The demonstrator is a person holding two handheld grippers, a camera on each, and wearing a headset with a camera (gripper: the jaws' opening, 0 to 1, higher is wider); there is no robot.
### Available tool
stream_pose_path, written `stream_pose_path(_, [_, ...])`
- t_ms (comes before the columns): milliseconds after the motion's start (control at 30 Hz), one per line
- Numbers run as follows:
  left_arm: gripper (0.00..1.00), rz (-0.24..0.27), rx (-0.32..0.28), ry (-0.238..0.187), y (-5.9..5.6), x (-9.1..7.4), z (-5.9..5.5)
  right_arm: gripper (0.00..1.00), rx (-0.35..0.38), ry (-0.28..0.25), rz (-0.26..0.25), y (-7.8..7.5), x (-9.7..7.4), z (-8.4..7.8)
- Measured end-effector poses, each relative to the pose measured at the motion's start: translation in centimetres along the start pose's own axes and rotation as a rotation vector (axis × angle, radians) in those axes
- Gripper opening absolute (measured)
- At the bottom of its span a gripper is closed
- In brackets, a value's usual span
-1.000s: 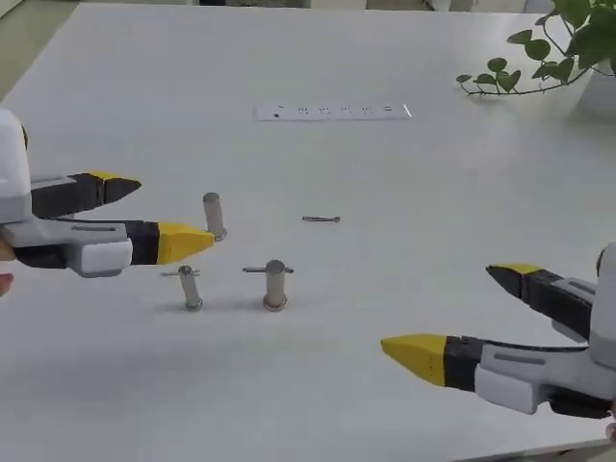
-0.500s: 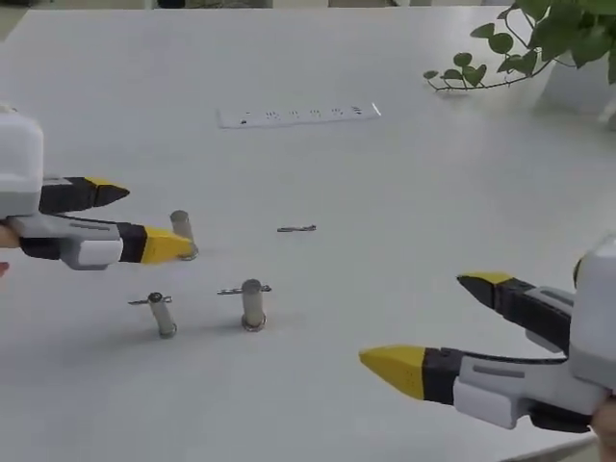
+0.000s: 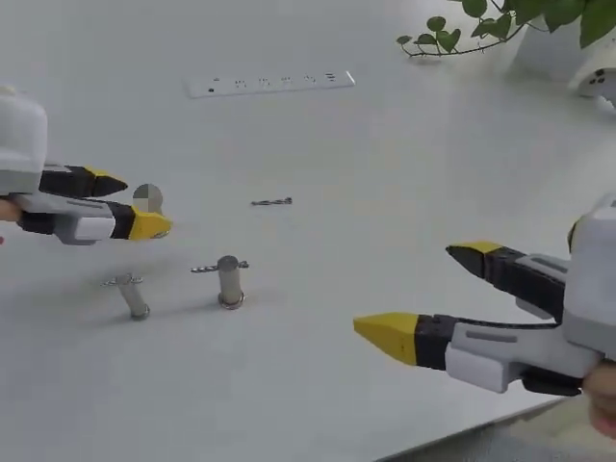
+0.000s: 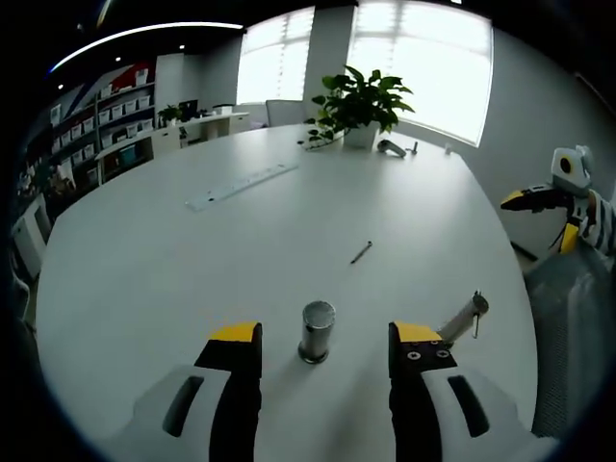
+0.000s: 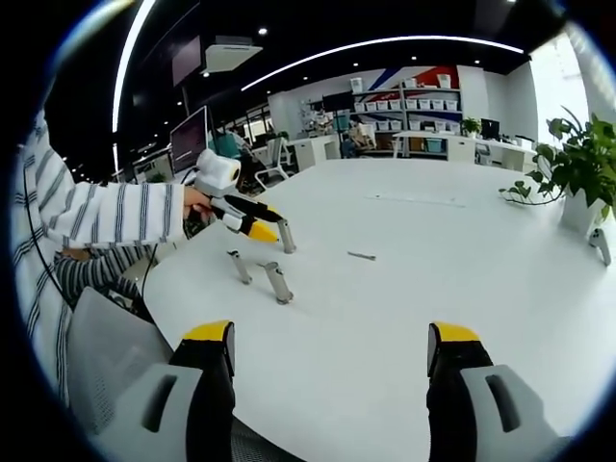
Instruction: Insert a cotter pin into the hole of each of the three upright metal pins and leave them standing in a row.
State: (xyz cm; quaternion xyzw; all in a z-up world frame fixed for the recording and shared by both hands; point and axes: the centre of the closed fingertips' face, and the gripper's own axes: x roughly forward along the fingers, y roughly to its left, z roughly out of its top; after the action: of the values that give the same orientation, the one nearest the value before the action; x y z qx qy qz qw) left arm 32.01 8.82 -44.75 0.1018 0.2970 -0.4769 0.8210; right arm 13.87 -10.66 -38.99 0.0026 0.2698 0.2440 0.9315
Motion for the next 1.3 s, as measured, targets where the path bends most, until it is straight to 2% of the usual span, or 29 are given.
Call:
stream_pose_path(133, [0.4, -0.012, 0.022, 0.01, 0.0, 0.9, -0.3, 0.8, -0.008, 0.011, -0.006, 0.0, 0.1, 0.0])
stream_pose_path(300, [0.36, -0.014, 0.036, 0.018, 0.0, 1.6, -0.6, 0.8, -0.016, 0.02, -0.008, 0.1, 0.1, -0.1])
stream_pose_path(433, [0.26, -0.023, 0.04, 0.027, -0.1, 2.1, -0.9, 0.8, -0.019, 0.027, -0.017, 0.0, 0.0, -0.2])
stream_pose_path(567, [0.24, -0.015, 0.036, 0.032, 0.2, 2.2, -1.1, 0.8, -0.02, 0.027, -0.028, -0.2, -0.3, -0.2])
stream_pose_path(633, [0.16, -0.027, 0.032, 0.03, 0.0, 2.2, -1.1, 0.79, -0.017, 0.027, -0.035, -0.3, -0.5, -0.2])
stream_pose_path(667, [0.11, -0.003, 0.039, 0.03, 0.4, 2.2, -1.1, 0.79, -0.015, 0.027, -0.038, -0.3, -0.5, -0.3])
stream_pose_path(700, [0.11, -0.018, 0.055, 0.041, 0.3, 2.1, -1.2, 0.79, -0.013, 0.028, -0.041, -0.4, -0.6, -0.3])
stream_pose_path(767, [0.1, -0.008, 0.051, 0.037, 0.4, 2.0, -1.2, 0.78, -0.008, 0.03, -0.044, -0.4, -0.7, -0.4])
stream_pose_path(833, [0.1, -0.009, 0.099, 0.037, 0.5, 2.0, -1.2, 0.78, -0.01, 0.028, -0.049, -0.5, -0.7, -0.4])
stream_pose_path(1033, [0.1, 0.009, 0.079, 0.049, 0.7, 1.9, -1.3, 0.78, -0.015, 0.024, -0.04, 0.0, -0.5, -0.2])
stream_pose_path(1167, [0.09, 0.031, 0.064, 0.055, 1.2, 1.5, -1.3, 0.78, -0.021, 0.028, -0.034, 0.3, -0.4, -0.3])
stream_pose_path(1233, [0.09, 0.045, 0.052, 0.041, 1.6, 0.7, -0.8, 0.78, -0.025, 0.027, -0.033, 0.3, -0.4, -0.3])
stream_pose_path(1300, [0.09, 0.061, 0.025, 0.021, 1.1, -0.2, 0.6, 0.78, -0.026, 0.022, -0.033, 0.3, -0.5, -0.2])
